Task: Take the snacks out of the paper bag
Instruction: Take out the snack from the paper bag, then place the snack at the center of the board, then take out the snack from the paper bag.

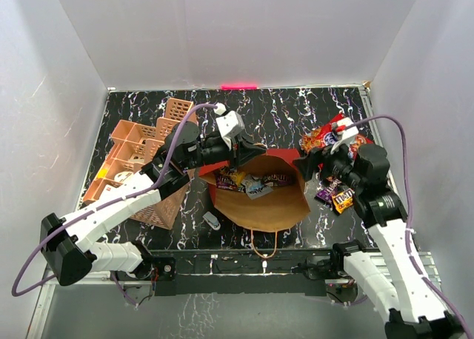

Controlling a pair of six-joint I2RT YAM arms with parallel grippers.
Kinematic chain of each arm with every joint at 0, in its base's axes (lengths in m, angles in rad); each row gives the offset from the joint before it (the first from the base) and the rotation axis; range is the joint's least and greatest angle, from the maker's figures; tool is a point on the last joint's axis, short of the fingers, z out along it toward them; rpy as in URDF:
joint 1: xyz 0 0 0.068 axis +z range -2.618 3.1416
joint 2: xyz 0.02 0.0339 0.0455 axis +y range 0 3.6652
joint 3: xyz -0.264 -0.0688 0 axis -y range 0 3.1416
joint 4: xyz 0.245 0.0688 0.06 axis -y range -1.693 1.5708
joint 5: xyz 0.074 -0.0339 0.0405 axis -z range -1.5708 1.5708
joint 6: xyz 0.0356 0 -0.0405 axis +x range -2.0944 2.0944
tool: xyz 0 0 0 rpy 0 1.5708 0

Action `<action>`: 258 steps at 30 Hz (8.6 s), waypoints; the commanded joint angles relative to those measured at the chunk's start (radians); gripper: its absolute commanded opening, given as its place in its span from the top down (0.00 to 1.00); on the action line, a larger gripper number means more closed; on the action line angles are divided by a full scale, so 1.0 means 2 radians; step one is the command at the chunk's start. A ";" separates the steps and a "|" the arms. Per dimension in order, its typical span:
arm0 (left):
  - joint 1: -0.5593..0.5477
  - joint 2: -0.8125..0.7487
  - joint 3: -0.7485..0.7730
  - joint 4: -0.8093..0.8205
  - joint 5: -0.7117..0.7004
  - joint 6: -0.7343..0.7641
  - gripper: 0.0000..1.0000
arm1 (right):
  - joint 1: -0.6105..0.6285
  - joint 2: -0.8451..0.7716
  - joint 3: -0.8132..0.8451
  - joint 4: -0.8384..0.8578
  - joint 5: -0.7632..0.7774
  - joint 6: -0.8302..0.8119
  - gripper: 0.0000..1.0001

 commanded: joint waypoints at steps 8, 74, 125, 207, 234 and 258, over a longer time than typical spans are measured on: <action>-0.002 -0.019 0.004 0.008 -0.013 0.010 1.00 | 0.128 -0.149 -0.050 -0.095 -0.083 -0.556 0.04; -0.002 -0.030 0.004 0.023 0.009 -0.012 1.00 | 0.426 0.305 -0.048 0.130 0.432 -0.460 0.32; -0.002 -0.018 -0.003 0.022 -0.017 -0.002 1.00 | 0.326 0.247 -0.093 0.204 0.162 -0.432 0.91; -0.007 -0.023 -0.005 0.018 -0.038 0.002 1.00 | -0.152 0.067 -0.069 -0.079 0.302 0.313 0.48; -0.011 -0.028 -0.024 0.033 -0.035 0.021 1.00 | 0.118 -0.107 0.007 0.016 -0.022 -0.200 0.04; -0.011 -0.023 -0.021 0.025 -0.055 0.024 1.00 | 0.364 0.048 -0.048 0.107 0.021 -0.362 0.08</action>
